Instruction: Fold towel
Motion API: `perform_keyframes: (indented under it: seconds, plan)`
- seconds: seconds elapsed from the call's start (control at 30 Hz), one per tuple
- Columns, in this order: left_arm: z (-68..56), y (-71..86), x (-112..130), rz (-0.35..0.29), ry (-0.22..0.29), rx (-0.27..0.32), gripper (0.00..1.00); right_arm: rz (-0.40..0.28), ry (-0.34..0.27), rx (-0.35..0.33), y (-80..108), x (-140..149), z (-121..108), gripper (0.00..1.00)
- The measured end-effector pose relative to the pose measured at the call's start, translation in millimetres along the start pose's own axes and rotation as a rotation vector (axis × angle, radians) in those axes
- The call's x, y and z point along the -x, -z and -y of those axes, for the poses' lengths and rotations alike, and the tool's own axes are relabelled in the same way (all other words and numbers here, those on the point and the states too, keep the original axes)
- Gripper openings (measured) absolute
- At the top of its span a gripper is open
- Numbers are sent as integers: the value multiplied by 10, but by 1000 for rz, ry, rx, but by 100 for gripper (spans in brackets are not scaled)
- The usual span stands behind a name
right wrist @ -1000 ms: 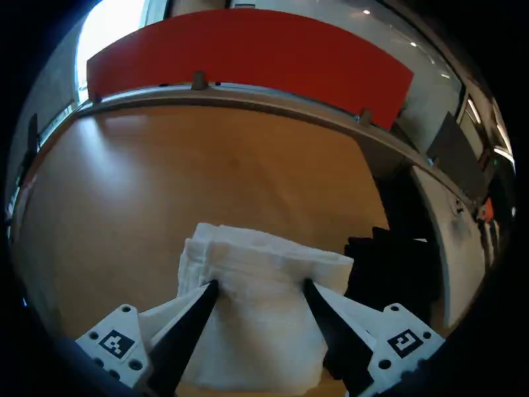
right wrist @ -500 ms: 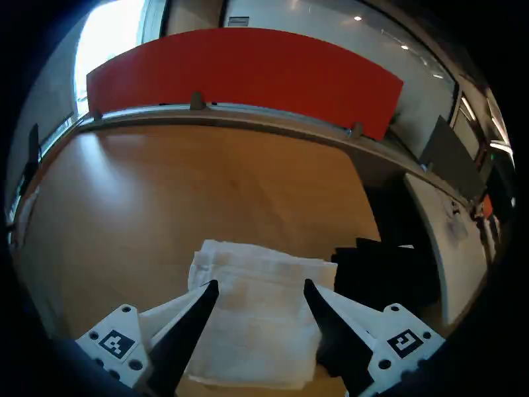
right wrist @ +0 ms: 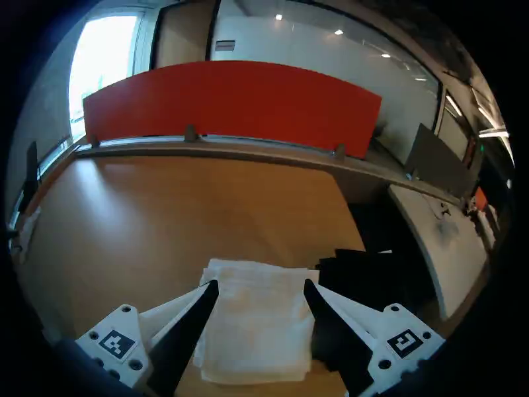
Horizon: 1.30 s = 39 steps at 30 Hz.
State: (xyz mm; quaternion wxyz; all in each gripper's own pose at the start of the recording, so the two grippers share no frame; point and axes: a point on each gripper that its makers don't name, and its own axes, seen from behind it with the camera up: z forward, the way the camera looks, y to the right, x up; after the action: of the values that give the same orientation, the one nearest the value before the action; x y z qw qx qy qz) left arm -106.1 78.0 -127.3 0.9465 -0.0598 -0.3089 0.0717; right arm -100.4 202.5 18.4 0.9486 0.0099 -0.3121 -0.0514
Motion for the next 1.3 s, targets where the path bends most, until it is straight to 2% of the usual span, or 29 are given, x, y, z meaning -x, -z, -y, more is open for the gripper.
perform_keyframes:
  seconds: [0.2,0.53,0.7,0.9,1.1,1.3]
  plan:
    - [115,1,-109,-27,15,-15,96,-99,-19,20,198,-149,71,100]
    - [283,-21,-305,-79,71,-40,96,-303,-44,67,564,-455,219,100]
    - [359,-18,-428,-114,62,-55,96,-381,-51,104,692,-578,232,100]
    - [415,-7,-537,-160,92,-67,96,-463,-72,135,814,-719,249,100]
    - [454,-16,-656,-207,137,-64,96,-515,-53,168,908,-825,281,100]
    - [484,-39,-823,-265,169,-53,96,-511,-36,198,901,-884,319,100]
